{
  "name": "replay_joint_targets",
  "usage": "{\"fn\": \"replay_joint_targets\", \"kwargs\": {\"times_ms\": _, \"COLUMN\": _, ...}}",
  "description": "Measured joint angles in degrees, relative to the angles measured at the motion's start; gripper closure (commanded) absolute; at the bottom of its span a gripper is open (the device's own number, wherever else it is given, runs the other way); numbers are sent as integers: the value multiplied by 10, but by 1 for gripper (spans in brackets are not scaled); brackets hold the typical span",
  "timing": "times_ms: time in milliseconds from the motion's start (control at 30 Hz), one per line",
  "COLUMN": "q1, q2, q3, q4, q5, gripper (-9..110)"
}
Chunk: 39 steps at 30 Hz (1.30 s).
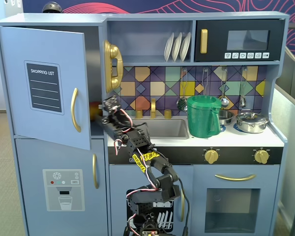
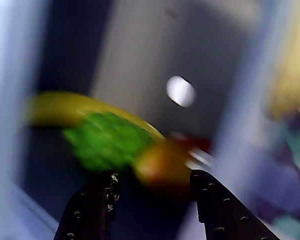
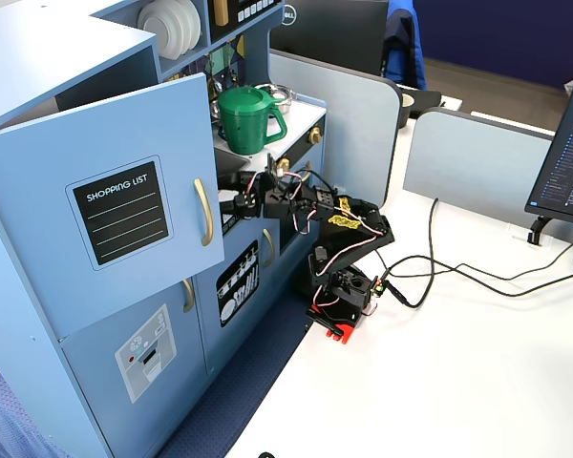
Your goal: Open the left cabinet door
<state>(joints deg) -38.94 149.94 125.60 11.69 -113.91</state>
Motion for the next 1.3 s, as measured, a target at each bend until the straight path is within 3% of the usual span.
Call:
{"fn": "replay_joint_targets", "kwargs": {"times_ms": 667, "q1": -322, "q2": -52, "q3": 1, "q4": -159, "q5": -185, "gripper": 92}}
{"fn": "replay_joint_targets", "kwargs": {"times_ms": 800, "q1": -345, "q2": -56, "q3": 12, "q4": -166, "q5": -187, "gripper": 92}}
{"fn": "replay_joint_targets", "kwargs": {"times_ms": 933, "q1": -292, "q2": -52, "q3": 17, "q4": -150, "q5": -154, "gripper": 93}}
{"fn": "replay_joint_targets", "kwargs": {"times_ms": 1067, "q1": -168, "q2": -25, "q3": 17, "q4": -77, "q5": -84, "gripper": 93}}
{"fn": "replay_joint_targets", "kwargs": {"times_ms": 1300, "q1": 83, "q2": 12, "q3": -10, "q4": 195, "q5": 48, "gripper": 92}}
